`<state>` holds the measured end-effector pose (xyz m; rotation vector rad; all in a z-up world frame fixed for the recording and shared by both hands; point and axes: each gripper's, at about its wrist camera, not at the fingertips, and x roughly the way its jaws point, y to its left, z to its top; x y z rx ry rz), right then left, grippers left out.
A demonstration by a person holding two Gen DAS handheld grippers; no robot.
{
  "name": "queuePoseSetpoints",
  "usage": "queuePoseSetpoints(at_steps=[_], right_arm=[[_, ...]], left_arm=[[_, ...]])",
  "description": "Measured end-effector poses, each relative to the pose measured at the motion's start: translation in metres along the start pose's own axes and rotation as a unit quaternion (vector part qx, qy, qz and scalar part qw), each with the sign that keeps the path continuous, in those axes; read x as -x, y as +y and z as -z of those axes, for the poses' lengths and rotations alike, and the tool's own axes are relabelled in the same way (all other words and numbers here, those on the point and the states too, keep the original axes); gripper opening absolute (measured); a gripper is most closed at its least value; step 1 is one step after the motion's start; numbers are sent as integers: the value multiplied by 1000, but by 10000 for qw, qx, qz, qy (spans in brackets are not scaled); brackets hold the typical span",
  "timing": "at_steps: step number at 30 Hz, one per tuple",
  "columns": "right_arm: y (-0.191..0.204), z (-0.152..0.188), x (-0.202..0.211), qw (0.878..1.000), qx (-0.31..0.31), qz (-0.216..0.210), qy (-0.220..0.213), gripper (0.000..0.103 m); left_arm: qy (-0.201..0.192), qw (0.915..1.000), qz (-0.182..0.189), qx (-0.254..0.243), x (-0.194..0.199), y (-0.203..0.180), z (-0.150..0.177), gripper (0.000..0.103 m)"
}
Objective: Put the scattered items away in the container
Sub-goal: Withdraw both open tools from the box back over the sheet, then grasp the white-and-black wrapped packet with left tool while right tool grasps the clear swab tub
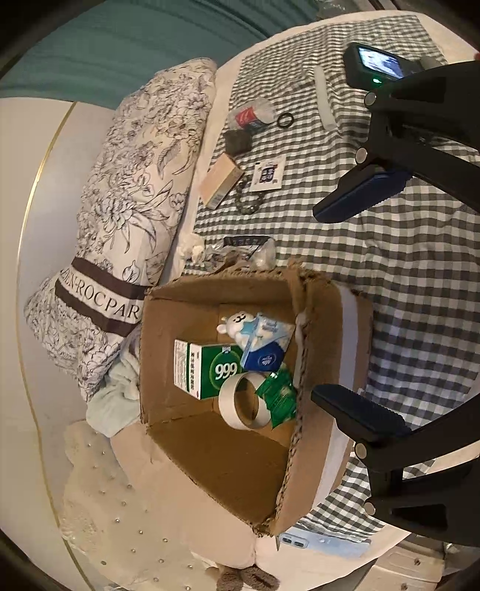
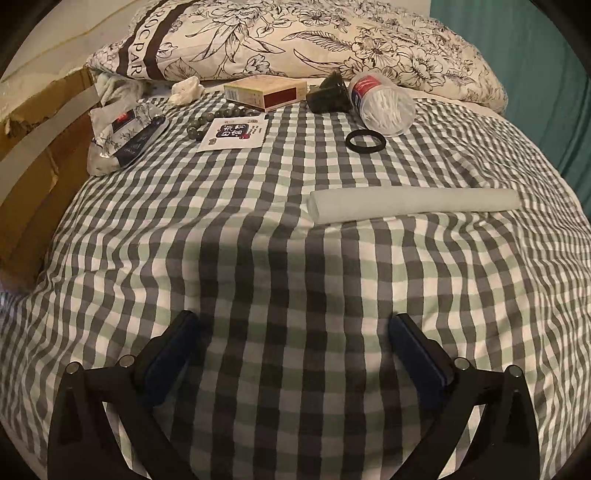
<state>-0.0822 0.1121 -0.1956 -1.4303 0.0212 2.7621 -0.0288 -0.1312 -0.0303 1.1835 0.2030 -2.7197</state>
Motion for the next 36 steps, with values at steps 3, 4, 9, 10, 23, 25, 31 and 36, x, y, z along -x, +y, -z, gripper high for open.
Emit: queuePoseSetpoints(at_steps=[3,4,9,10,23,25,31,36], right_arm=[[-3,-2,-1,9999,-69,-101,15,103],[-3,-3,-1,9999,-46,-94,45,103],[2,-8,7,9998,68,119,160,103],[0,-8,13,9997,85,201,67,103],[-74,-59,106,9824,-462,-481,-1747,103],[-83,-69,111,9789,-597,-609,-1855,103],[-107,-111,112,9721,-763,-775,-2081,103],[-103,-145,72,9806,-358,-500,-1860,103]], left_arm=[[21,10000,-19,-58,-2,-6,0,91],[11,10000,-24,-77,-2,-9,0,91],[-94,9996,10,-279,-1,-26,-5,91],[-117,9994,29,-314,0,-30,-6,92],[-173,9944,660,-813,-29,-107,-29,92],[-112,9935,664,-922,-43,-118,-31,92],[-71,9913,689,-1120,-79,-139,-39,92],[117,9937,523,-986,-118,-142,-48,92]])
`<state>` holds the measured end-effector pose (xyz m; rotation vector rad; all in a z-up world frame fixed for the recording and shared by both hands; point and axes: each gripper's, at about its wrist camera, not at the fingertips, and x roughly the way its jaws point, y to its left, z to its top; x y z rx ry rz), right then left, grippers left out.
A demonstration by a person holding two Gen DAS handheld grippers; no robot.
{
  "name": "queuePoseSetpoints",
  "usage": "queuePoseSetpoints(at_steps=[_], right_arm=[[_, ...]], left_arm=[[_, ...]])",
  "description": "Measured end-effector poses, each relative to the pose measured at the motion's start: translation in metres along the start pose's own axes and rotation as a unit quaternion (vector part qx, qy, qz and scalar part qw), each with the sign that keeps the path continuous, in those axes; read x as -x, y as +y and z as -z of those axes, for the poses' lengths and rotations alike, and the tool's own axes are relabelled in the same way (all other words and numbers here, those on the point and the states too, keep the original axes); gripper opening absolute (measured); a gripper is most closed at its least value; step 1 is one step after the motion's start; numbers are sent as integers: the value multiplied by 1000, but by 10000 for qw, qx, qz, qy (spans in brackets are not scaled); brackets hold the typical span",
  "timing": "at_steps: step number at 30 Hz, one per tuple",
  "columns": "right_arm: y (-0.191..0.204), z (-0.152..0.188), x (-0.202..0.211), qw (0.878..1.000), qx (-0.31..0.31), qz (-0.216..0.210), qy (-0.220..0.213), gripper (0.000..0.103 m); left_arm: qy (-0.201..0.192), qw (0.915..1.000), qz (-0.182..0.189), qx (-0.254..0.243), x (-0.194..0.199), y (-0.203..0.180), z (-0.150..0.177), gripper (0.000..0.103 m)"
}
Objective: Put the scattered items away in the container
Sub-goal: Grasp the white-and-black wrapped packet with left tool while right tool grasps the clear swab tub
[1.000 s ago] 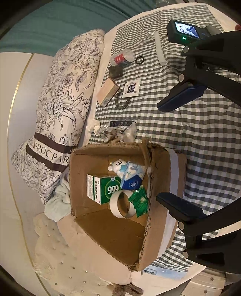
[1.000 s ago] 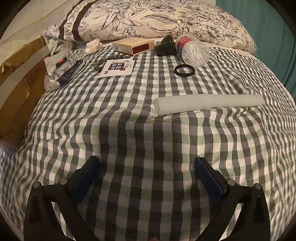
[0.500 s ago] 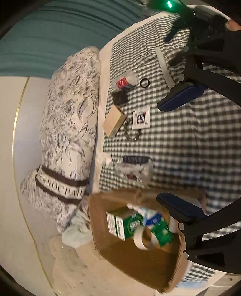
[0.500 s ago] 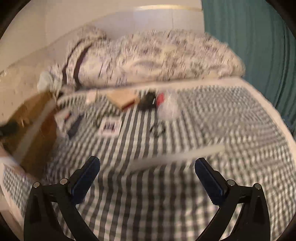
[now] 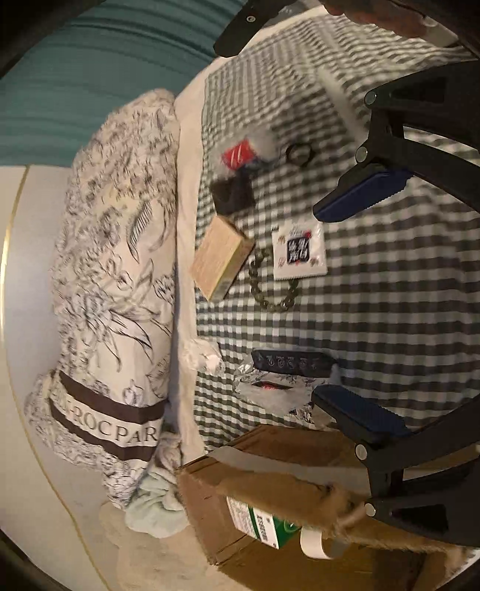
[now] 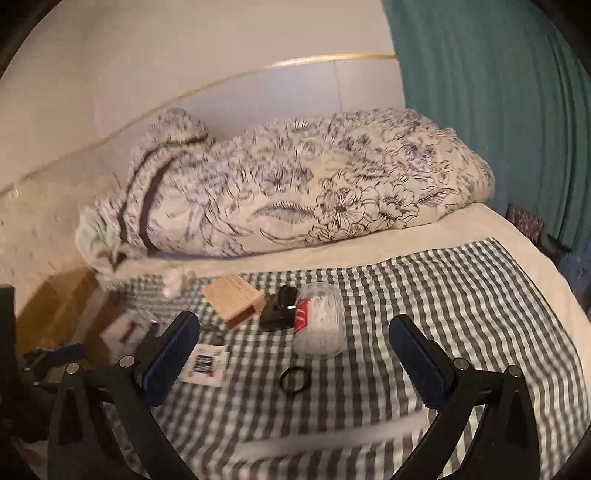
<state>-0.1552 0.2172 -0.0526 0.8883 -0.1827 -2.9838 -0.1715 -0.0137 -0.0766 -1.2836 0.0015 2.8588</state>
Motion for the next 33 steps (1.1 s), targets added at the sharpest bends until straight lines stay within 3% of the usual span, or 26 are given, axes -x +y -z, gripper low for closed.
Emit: queuePoseSetpoints(at_steps=[3,9,11,20,29,31,33], right_arm=[[0,10,-28,9994,-35,10,339,103],[-5,25,-53,9984,90,188,533,103],[-11,23,-61,9980,102,245,581,102],[-17,17,-111,9940,221,410,989,99],[-14,17,-151,9867,509,704,1376,99],[-18,20,-158,9845,524,637,1546,96],[-21,23,-164,9816,535,550,1747,77]], left_arm=[[141,9998,-122,8,-20,5,-3,92],[452,9975,-424,340,-54,34,-12,92],[549,9971,-354,387,-62,41,-14,92],[745,9957,-480,283,-92,48,-19,92],[786,9924,-930,-187,-126,42,-11,92],[703,9934,-870,-236,-130,43,-9,92],[663,9947,-750,-219,-130,46,-10,89]])
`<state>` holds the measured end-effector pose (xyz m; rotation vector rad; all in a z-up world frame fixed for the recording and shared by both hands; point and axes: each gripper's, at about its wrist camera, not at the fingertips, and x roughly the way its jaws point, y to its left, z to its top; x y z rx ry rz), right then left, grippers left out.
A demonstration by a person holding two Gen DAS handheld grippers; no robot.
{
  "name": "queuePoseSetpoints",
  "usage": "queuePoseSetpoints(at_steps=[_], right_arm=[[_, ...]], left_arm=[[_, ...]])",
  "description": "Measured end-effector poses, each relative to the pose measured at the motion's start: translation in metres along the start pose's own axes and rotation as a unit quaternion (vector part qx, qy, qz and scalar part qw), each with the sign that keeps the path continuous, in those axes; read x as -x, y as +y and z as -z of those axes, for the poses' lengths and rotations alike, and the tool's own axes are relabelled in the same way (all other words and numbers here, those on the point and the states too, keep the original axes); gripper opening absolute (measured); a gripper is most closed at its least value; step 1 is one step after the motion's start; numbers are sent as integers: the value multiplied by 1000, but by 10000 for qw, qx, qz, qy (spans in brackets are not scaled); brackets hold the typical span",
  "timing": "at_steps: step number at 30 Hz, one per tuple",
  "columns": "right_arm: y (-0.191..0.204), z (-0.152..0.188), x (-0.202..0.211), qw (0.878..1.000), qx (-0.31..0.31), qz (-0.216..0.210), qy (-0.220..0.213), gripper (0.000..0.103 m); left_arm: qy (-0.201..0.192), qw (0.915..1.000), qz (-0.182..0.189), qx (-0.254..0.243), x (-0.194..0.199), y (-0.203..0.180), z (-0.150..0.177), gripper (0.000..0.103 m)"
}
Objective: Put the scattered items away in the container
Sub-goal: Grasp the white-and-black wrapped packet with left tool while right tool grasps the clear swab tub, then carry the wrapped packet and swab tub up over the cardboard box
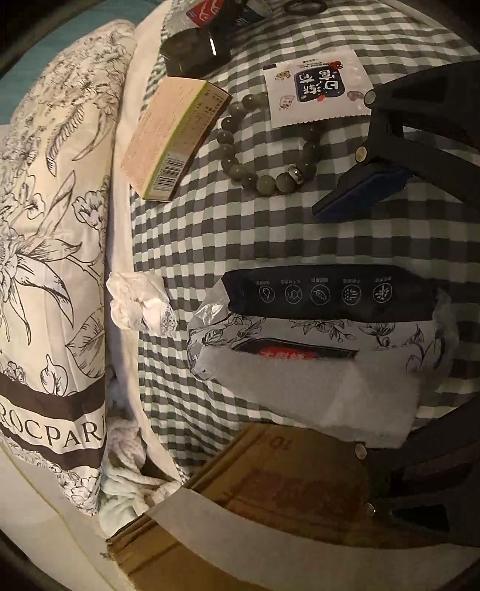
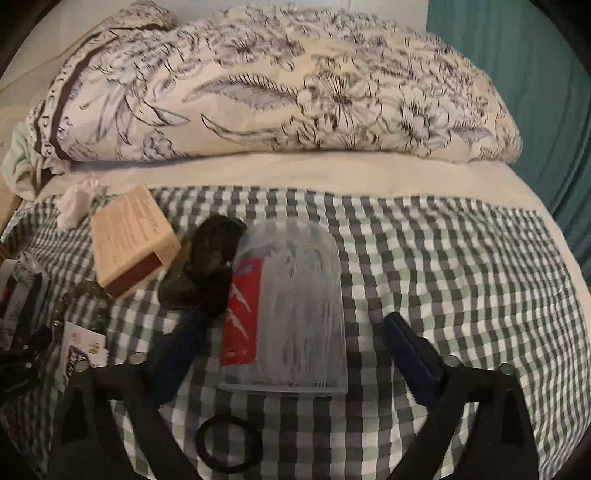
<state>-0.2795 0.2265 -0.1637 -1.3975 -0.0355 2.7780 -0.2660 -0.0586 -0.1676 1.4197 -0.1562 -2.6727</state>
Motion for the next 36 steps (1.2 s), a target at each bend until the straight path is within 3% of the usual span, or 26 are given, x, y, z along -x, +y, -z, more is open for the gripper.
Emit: queuePoseSetpoints(at_steps=[1,2,5,9,13,21,29,36], right_arm=[[-1,1,-4,9999,28,-1,113,71],[-1,2,-6,9998,58,-24,210,61],[-4,4,-3,9996,27,-56,272,61],[-9,10,14,9996,-173,-126,197,61],[-12,20,53,9989,-413,-226,-84,61],[-10,51,132,9962,-566,-512,-417,61],[19,79,189,9947,-355,-764,-596,61],[54,104,243,9914,12,-992,-853,61]], left_arm=[[2,10000,47,43,0,2,-1,81],[5,9998,23,191,0,7,-1,66],[18,9989,106,451,3,18,-1,45],[-123,9987,171,463,19,16,6,29],[-369,9947,454,846,48,20,19,27],[-499,9911,947,787,116,9,42,27],[-746,9912,999,449,179,-9,63,27],[-922,9901,886,584,233,4,86,27]])
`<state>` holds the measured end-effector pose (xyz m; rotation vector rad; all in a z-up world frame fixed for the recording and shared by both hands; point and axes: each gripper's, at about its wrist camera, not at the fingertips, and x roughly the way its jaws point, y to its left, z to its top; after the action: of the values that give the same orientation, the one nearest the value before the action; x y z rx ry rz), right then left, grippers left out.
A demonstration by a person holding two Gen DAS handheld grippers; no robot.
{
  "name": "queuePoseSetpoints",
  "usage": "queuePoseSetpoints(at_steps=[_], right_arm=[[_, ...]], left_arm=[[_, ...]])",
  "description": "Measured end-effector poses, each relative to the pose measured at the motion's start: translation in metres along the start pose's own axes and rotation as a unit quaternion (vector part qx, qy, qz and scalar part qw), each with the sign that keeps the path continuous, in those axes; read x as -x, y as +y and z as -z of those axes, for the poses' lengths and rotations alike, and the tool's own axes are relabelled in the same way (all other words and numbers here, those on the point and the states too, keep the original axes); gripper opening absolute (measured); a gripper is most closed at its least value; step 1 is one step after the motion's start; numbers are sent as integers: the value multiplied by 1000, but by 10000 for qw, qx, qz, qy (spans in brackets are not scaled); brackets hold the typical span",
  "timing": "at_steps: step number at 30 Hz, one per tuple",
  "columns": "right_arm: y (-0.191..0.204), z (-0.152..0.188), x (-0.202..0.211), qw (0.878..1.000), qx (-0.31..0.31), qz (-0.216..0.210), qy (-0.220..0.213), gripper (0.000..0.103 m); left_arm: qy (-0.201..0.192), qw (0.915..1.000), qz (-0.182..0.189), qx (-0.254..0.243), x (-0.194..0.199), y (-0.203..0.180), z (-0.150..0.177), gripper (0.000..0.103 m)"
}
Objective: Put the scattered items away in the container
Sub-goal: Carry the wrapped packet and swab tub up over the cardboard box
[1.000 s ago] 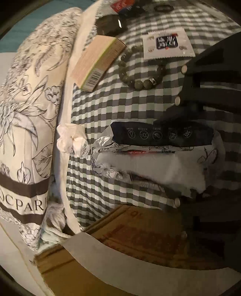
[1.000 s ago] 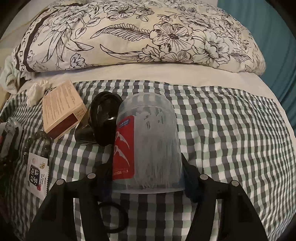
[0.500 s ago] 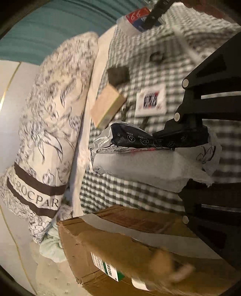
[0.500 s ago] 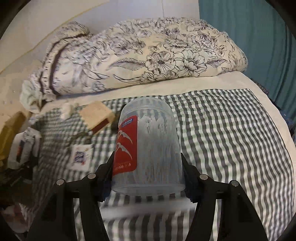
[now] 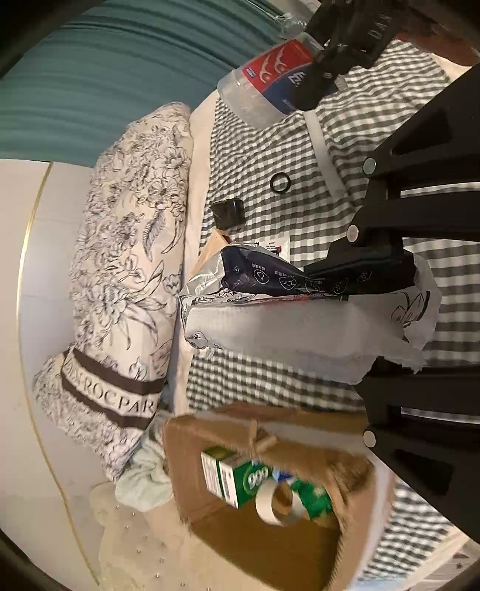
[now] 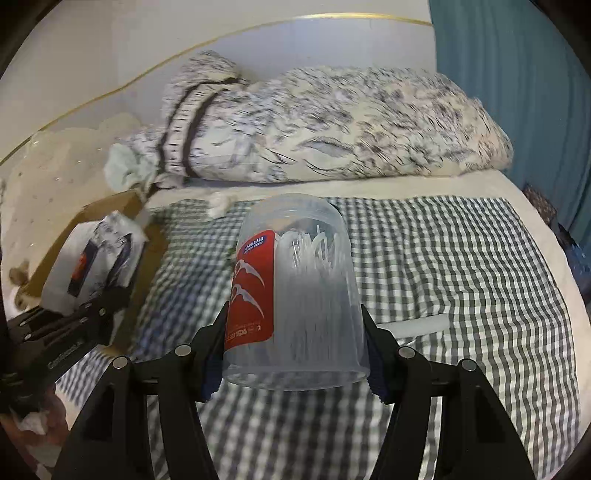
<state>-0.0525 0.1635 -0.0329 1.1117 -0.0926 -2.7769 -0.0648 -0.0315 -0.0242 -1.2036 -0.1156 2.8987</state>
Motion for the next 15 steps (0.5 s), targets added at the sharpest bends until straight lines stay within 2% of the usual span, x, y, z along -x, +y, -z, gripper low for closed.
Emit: queuePoseSetpoints(at_steps=[15], right_arm=[[78,1,97,9939,687,-627,-585,61]], left_arm=[[-696,9965,-327,337,119,29,-5,27]])
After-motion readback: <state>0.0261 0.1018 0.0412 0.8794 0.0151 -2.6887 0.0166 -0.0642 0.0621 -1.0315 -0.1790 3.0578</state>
